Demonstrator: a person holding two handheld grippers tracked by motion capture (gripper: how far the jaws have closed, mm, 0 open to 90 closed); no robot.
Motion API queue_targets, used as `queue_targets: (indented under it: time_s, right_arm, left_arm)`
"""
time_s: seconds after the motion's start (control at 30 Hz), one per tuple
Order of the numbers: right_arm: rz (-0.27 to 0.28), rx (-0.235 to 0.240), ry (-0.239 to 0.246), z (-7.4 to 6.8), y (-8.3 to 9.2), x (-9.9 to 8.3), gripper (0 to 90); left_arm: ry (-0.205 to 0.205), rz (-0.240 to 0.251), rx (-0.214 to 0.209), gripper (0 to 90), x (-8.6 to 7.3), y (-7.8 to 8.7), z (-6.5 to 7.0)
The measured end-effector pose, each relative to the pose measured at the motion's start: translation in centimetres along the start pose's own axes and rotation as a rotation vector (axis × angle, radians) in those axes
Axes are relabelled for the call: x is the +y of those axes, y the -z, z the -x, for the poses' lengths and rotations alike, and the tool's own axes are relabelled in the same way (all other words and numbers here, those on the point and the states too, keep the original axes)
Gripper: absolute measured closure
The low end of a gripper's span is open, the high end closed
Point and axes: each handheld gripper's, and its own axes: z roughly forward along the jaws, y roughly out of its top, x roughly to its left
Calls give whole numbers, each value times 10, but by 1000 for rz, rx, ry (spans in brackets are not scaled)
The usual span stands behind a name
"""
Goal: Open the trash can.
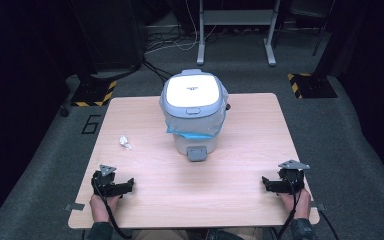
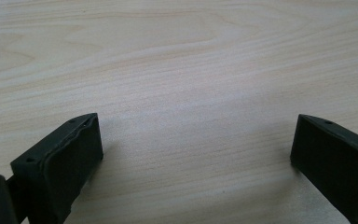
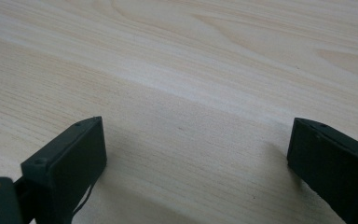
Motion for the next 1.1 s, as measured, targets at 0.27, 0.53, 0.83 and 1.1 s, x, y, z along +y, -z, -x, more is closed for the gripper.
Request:
queue_targets:
  time_s: [0.27,0.53,0.83,1.1]
  right_arm:
    - [-13,8,5,-1,3,1,51]
    - [1,37,9,-14,10,11,53]
    - [21,75,27,-29,18,30,53]
    - [37,105,57,-42,20,44,54]
  left_arm:
    - [-1,0,0,18,0,0,0]
    - [-2,0,0,18,0,0,0]
    - [-1,0,0,18,0,0,0]
    - [-2,0,-2,18,0,0,0]
